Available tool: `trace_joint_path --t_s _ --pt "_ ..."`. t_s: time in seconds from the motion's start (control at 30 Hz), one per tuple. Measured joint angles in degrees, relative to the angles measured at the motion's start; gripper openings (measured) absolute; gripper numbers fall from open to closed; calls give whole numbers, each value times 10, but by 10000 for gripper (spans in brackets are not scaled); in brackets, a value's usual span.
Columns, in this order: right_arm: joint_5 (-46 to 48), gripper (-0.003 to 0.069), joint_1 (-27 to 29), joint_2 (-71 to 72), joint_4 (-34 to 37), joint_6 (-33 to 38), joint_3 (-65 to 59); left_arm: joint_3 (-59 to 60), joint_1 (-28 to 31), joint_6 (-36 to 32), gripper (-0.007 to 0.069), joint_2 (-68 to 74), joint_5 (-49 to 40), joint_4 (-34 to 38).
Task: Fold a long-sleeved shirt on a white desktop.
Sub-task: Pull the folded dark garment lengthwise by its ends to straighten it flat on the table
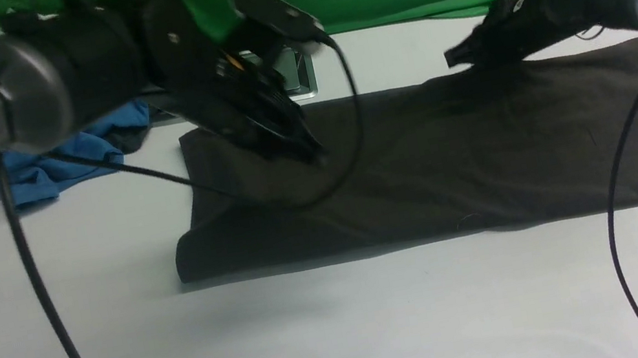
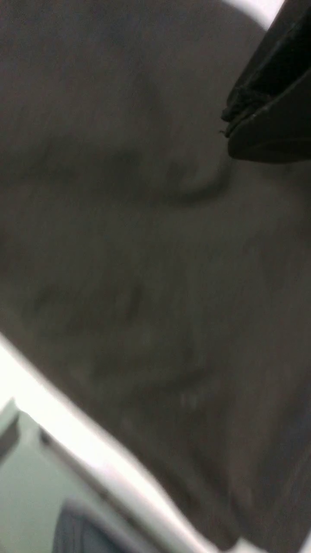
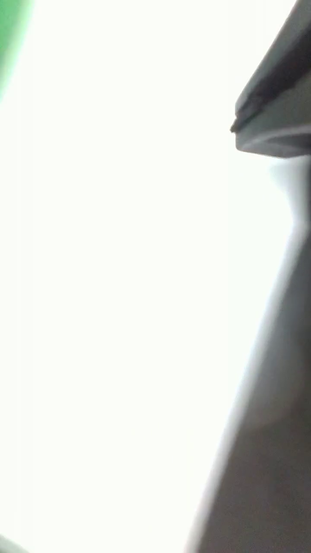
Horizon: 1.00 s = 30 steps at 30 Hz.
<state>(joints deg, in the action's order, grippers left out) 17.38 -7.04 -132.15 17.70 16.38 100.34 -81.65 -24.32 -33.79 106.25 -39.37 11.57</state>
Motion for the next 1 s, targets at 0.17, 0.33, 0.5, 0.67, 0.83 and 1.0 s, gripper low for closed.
trace_joint_path --t_s 0.17,0.33,0.5,0.67,0.83,1.0 --pt "16 34 11 43 -10 16 1 10 -15 12 17 -22 -60 -15" --pt "198 43 51 129 -74 29 4 48 -14 38 17 -87 -68 -28" --pt "392 59 147 187 -96 -3 3 131 -14 50 17 -196 -64 17" --pt "461 208 244 196 -108 -32 -47 239 -14 52 17 -309 -50 48" --pt "384 618 300 195 -107 -43 -144 362 -14 52 17 -407 44 50" --pt "316 686 313 178 -102 -49 -178 398 -14 50 17 -434 106 50"
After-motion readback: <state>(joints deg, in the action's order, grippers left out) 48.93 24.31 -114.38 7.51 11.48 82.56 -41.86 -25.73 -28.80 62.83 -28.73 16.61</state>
